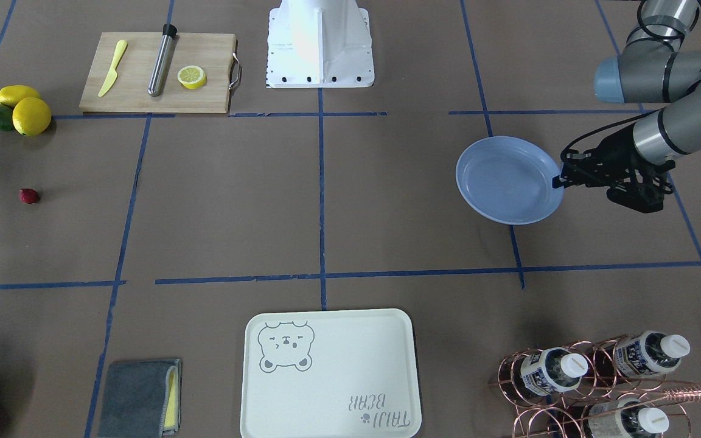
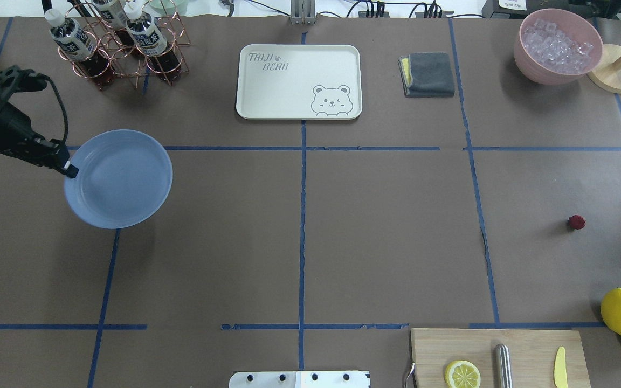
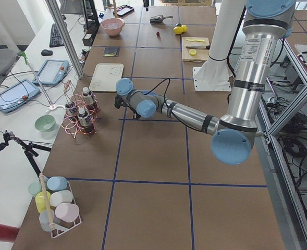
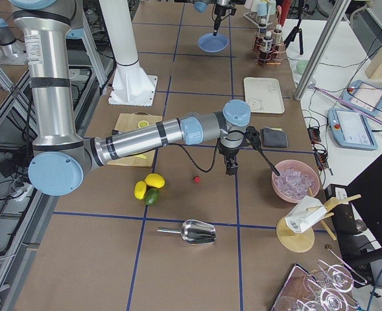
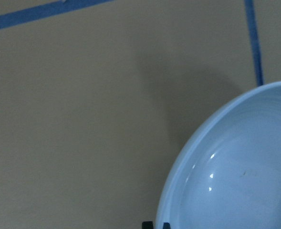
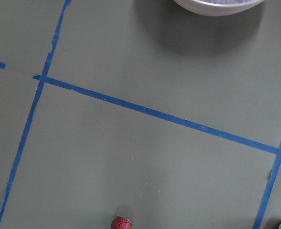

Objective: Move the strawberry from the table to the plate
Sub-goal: 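Grip the plate rim with the left gripper and drag it toward the table center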

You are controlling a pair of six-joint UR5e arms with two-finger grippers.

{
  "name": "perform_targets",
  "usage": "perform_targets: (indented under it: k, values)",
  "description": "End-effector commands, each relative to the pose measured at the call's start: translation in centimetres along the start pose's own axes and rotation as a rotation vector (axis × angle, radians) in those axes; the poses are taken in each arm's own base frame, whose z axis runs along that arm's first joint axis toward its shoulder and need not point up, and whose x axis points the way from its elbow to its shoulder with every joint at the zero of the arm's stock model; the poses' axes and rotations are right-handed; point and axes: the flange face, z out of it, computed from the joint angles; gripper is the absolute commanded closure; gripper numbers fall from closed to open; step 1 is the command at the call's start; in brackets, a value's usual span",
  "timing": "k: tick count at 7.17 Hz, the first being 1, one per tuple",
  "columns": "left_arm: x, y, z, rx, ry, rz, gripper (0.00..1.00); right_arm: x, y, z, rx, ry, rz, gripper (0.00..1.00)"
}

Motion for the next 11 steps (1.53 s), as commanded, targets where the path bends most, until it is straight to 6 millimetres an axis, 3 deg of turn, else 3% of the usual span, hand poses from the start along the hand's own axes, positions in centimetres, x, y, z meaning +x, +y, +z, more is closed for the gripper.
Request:
perform_targets:
  k: [1, 2, 3, 4, 5, 6, 10, 11]
  values:
    - [13.8, -0.6, 4.9, -0.075, 0.069, -0.097, 1.0, 0.1, 0.1, 0.1, -0.001, 0.0, 0.003, 0.0]
    - [19.2, -0.2, 7.7, -0.107, 0.08, -0.114, 1.0, 0.1, 0.1, 0.1, -0.003, 0.0, 0.004, 0.0]
    - [24.4, 1.4, 12.7, -0.12, 0.068, -0.08, 1.0, 0.1, 0.1, 0.1, -0.003, 0.0, 0.004, 0.0]
    - [26.4, -0.2, 15.8, -0.068, 0.068, -0.095, 1.0, 0.2, 0.1, 0.2, -0.004, 0.0, 0.005, 0.0]
    - [25.9, -0.7, 18.6, -0.056, 0.083, -0.097, 1.0, 0.4, 0.1, 0.3, -0.007, 0.0, 0.007, 0.0]
    - [25.4, -0.7, 20.0, -0.022, 0.075, -0.087, 1.0, 0.4, 0.1, 0.4, -0.008, 0.0, 0.008, 0.0]
    - [26.4, -1.7, 21.6, -0.007, 0.073, -0.076, 1.0, 0.5, 0.1, 0.5, -0.011, 0.0, 0.009, 0.0]
    - [26.0, -1.3, 22.4, -0.012, 0.081, -0.065, 0.76, 0.4, 0.1, 0.6, -0.012, 0.0, 0.007, 0.0]
